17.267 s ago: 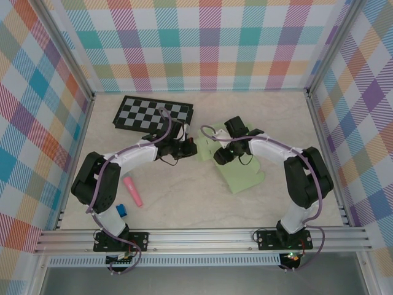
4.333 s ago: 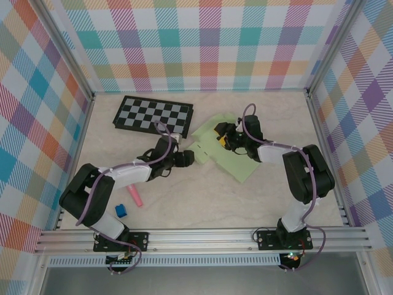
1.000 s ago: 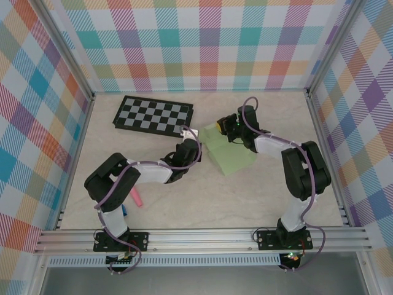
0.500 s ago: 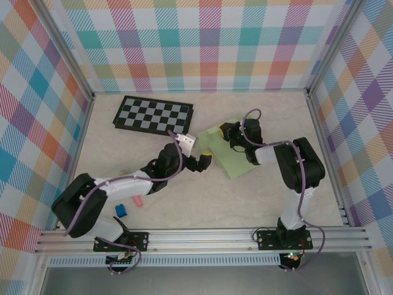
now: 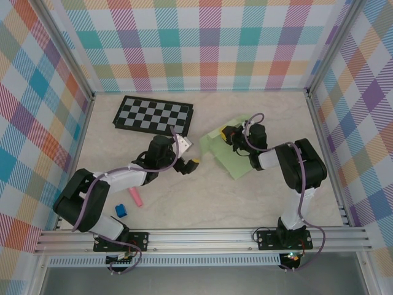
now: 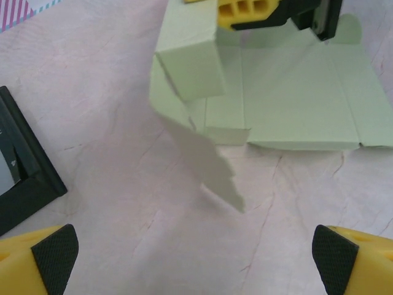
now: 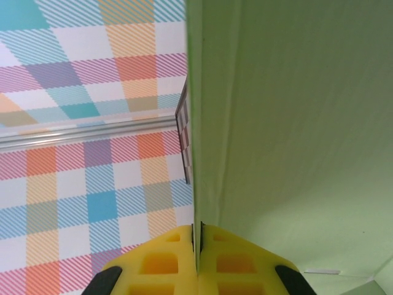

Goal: Fold the paper box

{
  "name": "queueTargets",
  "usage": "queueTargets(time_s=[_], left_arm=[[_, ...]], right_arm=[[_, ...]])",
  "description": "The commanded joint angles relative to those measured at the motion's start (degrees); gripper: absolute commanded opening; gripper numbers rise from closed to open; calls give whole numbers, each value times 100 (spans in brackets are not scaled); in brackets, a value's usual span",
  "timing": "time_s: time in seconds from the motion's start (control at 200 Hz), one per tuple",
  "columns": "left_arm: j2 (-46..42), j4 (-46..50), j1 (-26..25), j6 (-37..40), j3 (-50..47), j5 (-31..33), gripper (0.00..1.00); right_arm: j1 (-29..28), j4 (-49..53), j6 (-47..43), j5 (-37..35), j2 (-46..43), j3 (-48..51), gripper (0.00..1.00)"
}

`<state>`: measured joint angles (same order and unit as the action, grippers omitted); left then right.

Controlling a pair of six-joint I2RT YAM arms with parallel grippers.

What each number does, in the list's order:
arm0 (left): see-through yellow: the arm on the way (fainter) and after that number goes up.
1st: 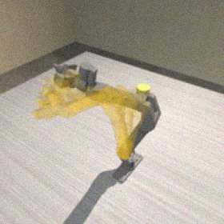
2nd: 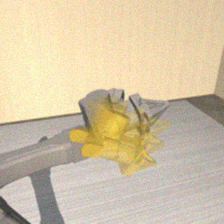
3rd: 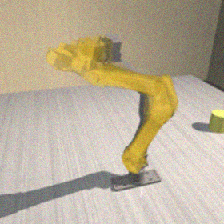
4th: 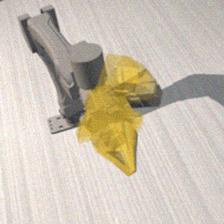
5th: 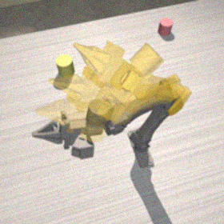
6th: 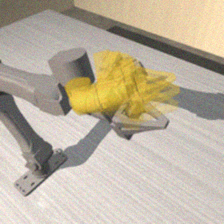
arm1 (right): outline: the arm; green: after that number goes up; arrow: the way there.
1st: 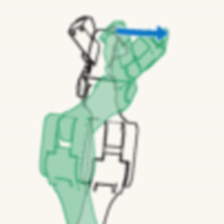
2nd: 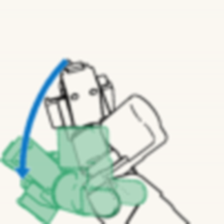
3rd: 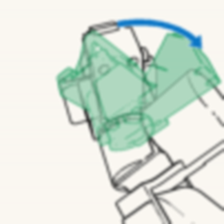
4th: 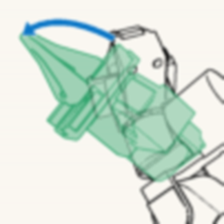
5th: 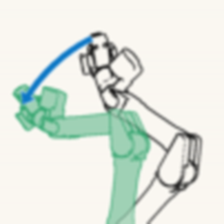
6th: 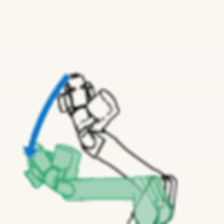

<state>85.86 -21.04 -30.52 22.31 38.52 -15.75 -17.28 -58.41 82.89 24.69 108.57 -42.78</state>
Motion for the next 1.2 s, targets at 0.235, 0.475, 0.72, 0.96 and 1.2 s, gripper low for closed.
queueTargets(time_s=[0.235,0.475,0.72,0.96,1.2], left_arm=[[939,-973,227,304,565,-1104,94],[1674,-2077,39,334,703,-591,92],[1842,-1950,39,539,924,-918,87],[973,-793,342,591,638,-2151,84],[107,722,671,1894,493,-1542,88]], right_arm=[[190,-509,-287,784,-224,51,0],[198,-861,-93,925,-25,112,0],[214,-848,-122,1029,-47,156,0],[345,-721,-231,1176,-19,148,0],[400,-558,-324,1489,62,10,0]])
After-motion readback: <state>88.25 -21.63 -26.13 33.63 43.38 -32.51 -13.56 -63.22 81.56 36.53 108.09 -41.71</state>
